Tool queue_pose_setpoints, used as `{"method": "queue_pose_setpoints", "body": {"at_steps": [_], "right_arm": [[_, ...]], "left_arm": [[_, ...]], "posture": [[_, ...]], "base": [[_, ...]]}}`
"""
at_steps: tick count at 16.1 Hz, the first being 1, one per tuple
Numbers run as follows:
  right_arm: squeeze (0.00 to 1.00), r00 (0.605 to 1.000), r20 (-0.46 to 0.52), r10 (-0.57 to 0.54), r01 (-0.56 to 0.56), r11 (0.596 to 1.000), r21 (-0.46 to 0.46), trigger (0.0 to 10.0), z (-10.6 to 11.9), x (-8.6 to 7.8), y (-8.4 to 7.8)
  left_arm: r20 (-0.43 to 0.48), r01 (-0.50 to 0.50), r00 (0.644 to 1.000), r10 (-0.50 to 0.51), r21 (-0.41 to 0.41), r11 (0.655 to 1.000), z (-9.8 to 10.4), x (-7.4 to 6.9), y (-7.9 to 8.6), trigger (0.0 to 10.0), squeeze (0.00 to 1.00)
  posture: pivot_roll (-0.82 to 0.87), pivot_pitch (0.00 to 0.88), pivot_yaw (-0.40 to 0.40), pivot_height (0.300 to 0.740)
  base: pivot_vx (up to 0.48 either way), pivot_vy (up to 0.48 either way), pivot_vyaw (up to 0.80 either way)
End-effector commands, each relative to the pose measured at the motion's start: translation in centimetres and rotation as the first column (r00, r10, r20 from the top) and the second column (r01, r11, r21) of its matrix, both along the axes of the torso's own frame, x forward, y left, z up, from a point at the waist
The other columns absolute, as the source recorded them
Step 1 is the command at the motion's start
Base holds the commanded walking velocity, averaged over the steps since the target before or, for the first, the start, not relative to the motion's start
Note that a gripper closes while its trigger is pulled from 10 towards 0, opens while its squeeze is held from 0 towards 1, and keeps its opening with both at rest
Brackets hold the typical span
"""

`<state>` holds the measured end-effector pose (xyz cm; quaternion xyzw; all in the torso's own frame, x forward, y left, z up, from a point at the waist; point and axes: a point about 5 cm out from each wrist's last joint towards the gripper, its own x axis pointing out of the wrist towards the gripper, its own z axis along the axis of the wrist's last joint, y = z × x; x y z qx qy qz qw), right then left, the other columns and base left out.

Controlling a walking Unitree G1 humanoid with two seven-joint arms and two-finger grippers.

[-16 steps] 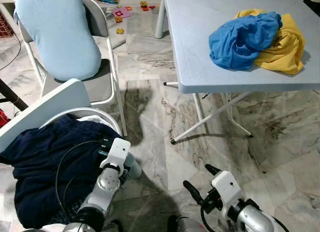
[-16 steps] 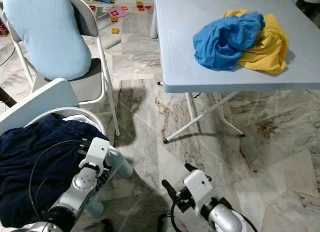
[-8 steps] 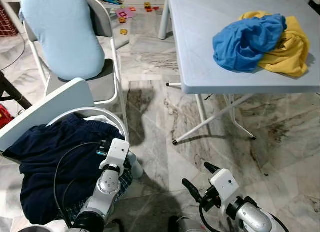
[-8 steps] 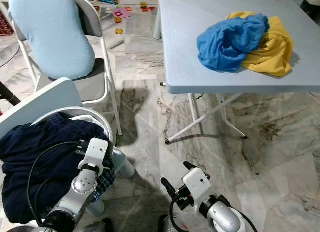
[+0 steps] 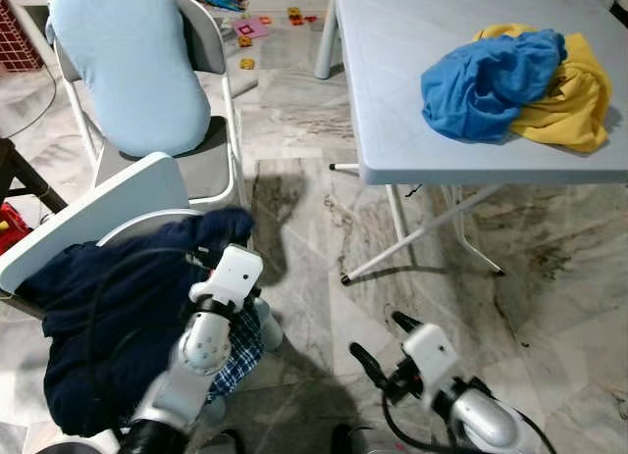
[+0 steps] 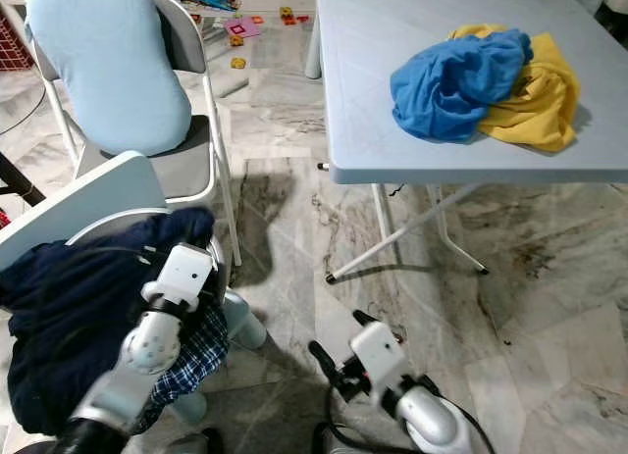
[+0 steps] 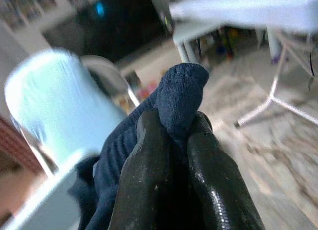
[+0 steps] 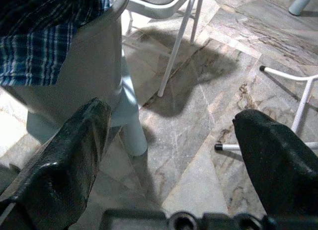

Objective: Hang hanger

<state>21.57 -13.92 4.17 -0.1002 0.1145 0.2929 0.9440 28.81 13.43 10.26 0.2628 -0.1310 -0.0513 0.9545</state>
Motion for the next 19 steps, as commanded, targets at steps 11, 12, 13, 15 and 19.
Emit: {"method": "queue_pose_setpoints", "body": {"at_steps": [11, 12, 13, 15, 19], "right_arm": [[0.0, 0.991, 0.027, -0.13, 0.125, 0.985, 0.122, 10.0, -0.4, 3.5, 1.7], [0.0, 0.987, 0.028, -0.16, 0.155, 0.978, 0.139, 10.0, -0.3, 4.0, 1.5], [0.0, 0.982, 0.03, -0.187, 0.181, 0.972, 0.153, 10.0, -0.2, 4.5, 1.3], [0.0, 0.972, 0.029, -0.235, 0.226, 0.958, 0.178, 10.0, 0.0, 5.1, 1.0], [0.0, 0.903, 0.016, -0.43, 0.416, 0.88, 0.228, 10.0, 0.1, 5.7, -1.2]], "left_arm": [[0.246, 0.314, 0.919, -0.309, 0.019, 0.949, 9.7, -1.1, -2.4, 0.0, 0.0], [0.235, 0.345, 0.913, -0.333, -0.01, 0.939, 10.5, -0.6, -2.8, 0.0, 0.0], [0.258, 0.37, 0.899, -0.353, -0.02, 0.929, 11.6, -0.1, -3.3, 0.0, 0.0], [0.309, 0.394, 0.877, -0.369, -0.022, 0.919, 13.5, 0.6, -4.0, 0.0, 0.0], [-0.02, 0.168, 0.985, -0.173, -0.163, 0.972, 5.7, 1.9, -1.0, 2.9, 0.0]], "posture": [[0.04, 0.084, 0.059, 0.74], [0.03, 0.069, 0.068, 0.74], [0.03, 0.056, 0.076, 0.74], [0.03, 0.046, 0.083, 0.74], [0.0, 0.026, 0.103, 0.74]], "base": [[0.0, 0.0, 0.0], [0.0, 0.0, 0.0], [0.0, 0.0, 0.0], [0.0, 0.0, 0.0], [0.0, 0.0, 0.0]]}}
